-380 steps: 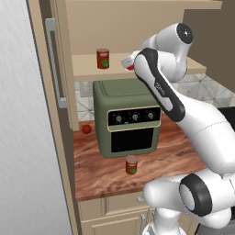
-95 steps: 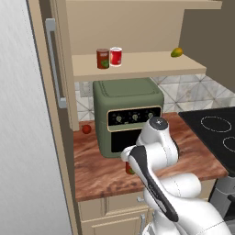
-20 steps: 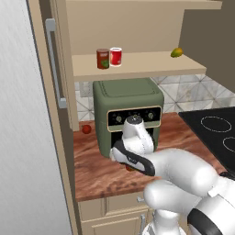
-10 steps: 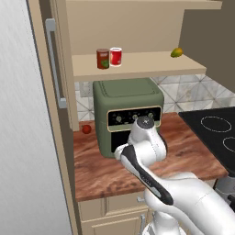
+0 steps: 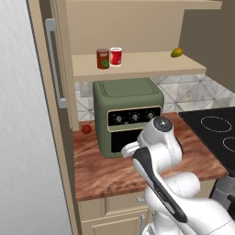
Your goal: Pick the cans from the counter and place them in their designated side in the cabinet.
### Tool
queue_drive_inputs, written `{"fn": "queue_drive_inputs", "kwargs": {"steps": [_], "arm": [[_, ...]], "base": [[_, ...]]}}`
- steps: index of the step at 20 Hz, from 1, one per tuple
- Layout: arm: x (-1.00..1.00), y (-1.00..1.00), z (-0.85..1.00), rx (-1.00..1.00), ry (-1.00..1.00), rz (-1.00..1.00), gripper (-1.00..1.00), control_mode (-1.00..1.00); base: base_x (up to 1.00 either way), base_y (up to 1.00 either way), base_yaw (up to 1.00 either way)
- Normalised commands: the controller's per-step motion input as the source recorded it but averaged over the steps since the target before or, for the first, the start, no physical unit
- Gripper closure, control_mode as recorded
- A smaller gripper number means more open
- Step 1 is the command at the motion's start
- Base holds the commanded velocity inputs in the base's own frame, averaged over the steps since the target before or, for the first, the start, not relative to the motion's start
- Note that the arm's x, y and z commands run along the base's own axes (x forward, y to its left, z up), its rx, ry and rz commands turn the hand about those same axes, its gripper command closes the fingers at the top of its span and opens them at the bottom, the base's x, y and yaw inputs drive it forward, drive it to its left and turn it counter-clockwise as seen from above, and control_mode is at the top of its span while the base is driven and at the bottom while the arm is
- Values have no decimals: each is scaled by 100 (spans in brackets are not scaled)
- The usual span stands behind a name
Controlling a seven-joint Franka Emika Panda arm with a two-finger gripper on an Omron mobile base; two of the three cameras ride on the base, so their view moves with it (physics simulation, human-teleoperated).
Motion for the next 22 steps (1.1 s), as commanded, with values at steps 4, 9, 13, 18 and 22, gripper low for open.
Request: {"fn": "queue_drive_inputs", "kwargs": {"steps": [4, 9, 13, 18, 22], "arm": [[-17, -2, 48, 2, -6, 0, 100, -100], [-14, -2, 49, 0, -6, 0, 100, -100], [-14, -4, 46, 0, -6, 0, 100, -100], [-8, -4, 39, 0, -4, 0, 100, -100], [-6, -9, 38, 0, -5, 0, 100, -100]], "base": [[0, 0, 0], [0, 0, 0], [0, 0, 0], [0, 0, 0], [0, 0, 0]]}}
